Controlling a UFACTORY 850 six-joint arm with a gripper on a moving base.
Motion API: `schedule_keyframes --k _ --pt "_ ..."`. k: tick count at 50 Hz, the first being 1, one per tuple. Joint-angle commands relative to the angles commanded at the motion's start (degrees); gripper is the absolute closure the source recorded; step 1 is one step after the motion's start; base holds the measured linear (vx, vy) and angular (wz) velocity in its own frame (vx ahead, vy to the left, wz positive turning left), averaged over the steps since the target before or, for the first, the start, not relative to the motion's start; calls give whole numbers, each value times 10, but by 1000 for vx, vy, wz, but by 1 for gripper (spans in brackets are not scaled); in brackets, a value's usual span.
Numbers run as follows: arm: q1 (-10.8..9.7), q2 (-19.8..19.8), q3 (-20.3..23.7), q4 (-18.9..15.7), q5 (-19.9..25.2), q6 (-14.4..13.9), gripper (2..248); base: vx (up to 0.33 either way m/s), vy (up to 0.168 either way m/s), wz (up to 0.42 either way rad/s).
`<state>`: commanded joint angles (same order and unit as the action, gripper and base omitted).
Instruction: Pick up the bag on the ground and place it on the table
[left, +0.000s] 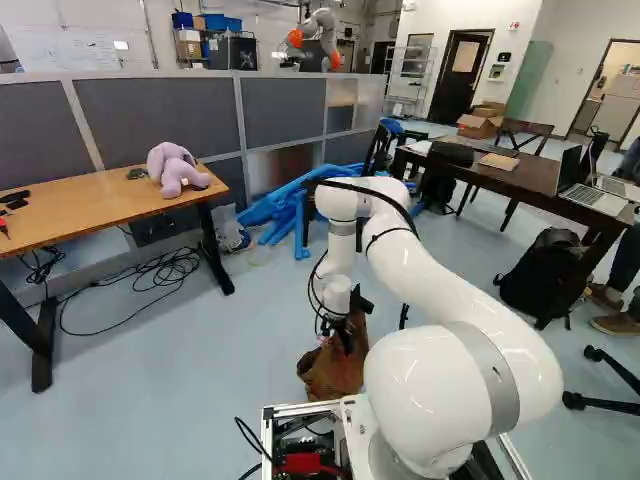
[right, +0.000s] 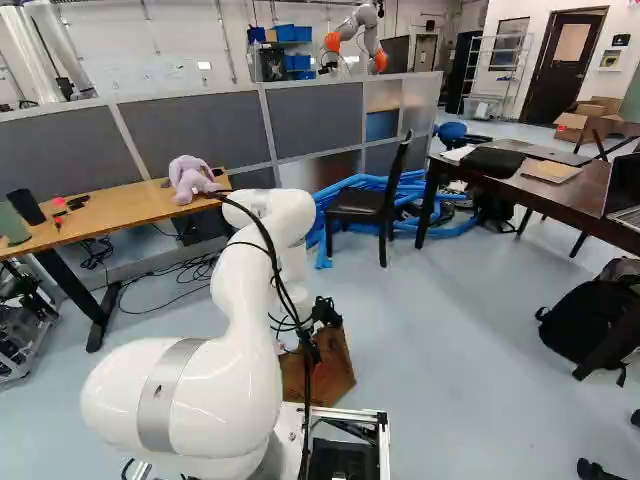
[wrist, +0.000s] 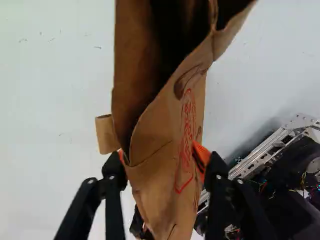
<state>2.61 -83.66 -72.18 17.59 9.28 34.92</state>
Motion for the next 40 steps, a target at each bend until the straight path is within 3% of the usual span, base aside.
schedule_keyframes --k 2,3,8,9,13,14,18,19,40 --pt "0 0 0 0 0 0 80 0 0 0" --pt "0 0 0 0 0 0 119 0 0 0" --pt "0 0 0 0 0 0 119 0 0 0" --pt "0 0 0 0 0 0 157 0 0 0" --pt "0 0 0 0 0 0 157 0 0 0" --pt "0 0 0 0 0 0 195 0 0 0" --pt "0 0 0 0 0 0 195 0 0 0" --pt "0 0 0 0 0 0 228 0 0 0" --pt "0 10 10 0 0 0 229 0 0 0"
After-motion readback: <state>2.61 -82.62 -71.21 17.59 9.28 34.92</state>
